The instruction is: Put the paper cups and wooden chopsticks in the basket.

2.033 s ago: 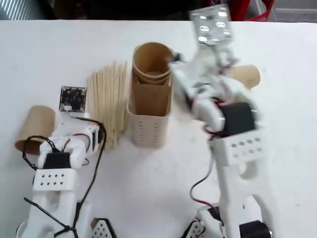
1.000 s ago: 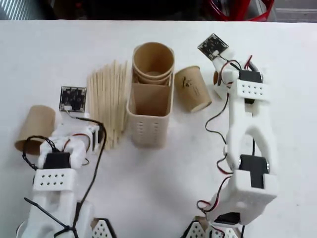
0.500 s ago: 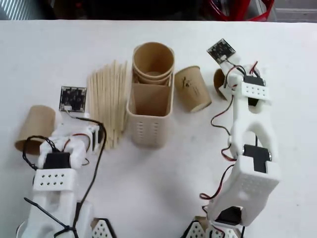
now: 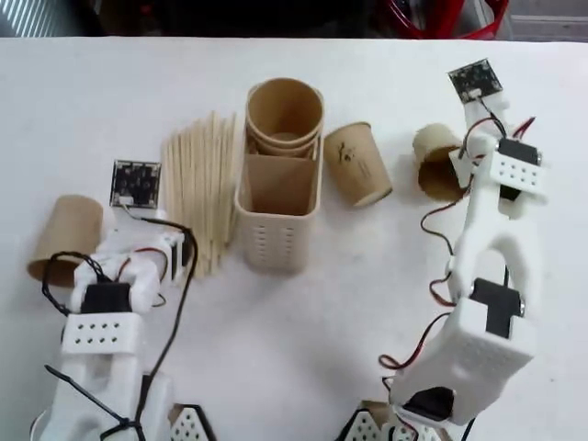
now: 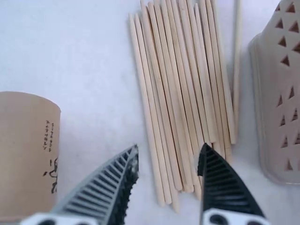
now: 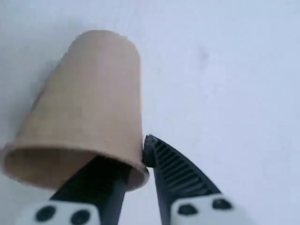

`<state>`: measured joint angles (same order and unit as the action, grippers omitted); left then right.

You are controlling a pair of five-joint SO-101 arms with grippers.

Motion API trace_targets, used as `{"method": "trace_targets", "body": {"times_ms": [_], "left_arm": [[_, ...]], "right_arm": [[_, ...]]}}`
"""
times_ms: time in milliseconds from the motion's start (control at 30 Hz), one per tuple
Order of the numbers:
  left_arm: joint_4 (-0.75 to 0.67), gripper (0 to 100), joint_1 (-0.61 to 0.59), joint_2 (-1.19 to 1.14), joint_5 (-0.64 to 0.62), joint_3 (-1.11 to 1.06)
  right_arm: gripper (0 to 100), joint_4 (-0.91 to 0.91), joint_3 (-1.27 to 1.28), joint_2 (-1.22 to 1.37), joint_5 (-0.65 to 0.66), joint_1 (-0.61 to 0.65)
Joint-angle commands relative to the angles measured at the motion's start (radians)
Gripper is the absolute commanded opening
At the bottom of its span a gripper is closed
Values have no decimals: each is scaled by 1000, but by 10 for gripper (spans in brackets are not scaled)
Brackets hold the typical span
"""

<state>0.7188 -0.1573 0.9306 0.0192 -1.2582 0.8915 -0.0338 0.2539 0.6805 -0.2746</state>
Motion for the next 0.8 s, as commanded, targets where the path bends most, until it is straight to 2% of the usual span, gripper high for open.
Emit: {"method": "trace_targets", "body": {"times_ms": [0, 200, 333, 533, 767], "left_arm": [[-49, 214, 7, 10, -2, -3], [-48, 214, 7, 10, -2, -3], [-48, 214, 7, 10, -2, -3], [-48, 214, 7, 12, -2, -3], [-48, 214, 5, 13, -2, -3]], "right_arm": [[17, 119, -58, -156, -57, -13], [17, 263, -57, -389, -124, -1], [17, 340, -58, -570, -167, 61], [17, 366, -58, -843, -307, 263], [17, 202, -52, -978, -468, 564]]}}
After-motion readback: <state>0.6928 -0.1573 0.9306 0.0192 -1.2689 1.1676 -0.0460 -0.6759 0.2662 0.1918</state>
